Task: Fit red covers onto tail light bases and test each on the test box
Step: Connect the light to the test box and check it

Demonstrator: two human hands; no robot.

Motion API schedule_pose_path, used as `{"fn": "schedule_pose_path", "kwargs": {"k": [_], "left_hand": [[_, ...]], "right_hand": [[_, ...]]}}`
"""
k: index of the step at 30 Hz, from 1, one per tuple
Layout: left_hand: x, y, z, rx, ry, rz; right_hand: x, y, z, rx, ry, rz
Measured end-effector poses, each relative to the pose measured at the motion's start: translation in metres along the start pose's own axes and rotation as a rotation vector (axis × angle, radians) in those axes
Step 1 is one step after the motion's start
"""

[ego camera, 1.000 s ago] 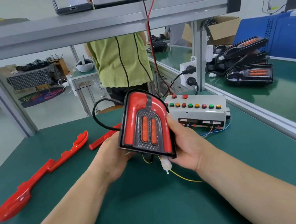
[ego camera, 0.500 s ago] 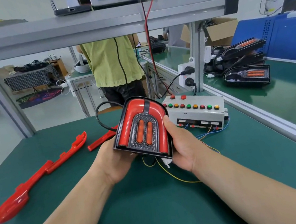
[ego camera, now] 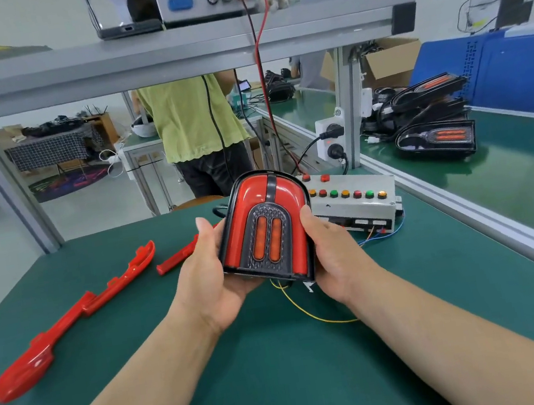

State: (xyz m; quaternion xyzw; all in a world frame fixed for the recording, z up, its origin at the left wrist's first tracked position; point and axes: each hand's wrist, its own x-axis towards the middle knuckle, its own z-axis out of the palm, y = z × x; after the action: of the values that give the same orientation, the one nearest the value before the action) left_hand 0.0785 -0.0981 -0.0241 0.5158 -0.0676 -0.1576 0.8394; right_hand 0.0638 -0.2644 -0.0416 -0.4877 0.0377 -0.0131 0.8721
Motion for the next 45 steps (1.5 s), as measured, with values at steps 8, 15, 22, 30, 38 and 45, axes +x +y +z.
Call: {"fn": "schedule_pose_path", "kwargs": {"k": [8,15,22,30,38,45], "left_hand": [[-0.008,0.000,0.011,-0.022,0.056,-0.007],[-0.018,0.003,0.015,-0.048,0.078,0.003],[-0.035,0.006,0.022,-0.070,0.066,0.000],[-0.059,0.006,0.033,-0.061,0.029,-0.023],[-0.080,0.008,0.061,-0.028,-0.032,-0.031],[-0.087,0.005,0.089,-0.024,-0.093,-0.044]], "right_hand": [[-0.011,-0.017,0.001,0.011,-0.075,0.028],[-0.026,-0.030,0.012,-0.011,-0.077,0.041],[-0.048,-0.032,0.018,0.001,-0.047,0.033],[-0.076,-0.032,0.014,0.040,-0.017,0.015],[-0.111,-0.046,0.006,0.112,-0.015,-0.071],[-0.135,-0.065,-0.008,0.077,0.043,-0.125]]}}
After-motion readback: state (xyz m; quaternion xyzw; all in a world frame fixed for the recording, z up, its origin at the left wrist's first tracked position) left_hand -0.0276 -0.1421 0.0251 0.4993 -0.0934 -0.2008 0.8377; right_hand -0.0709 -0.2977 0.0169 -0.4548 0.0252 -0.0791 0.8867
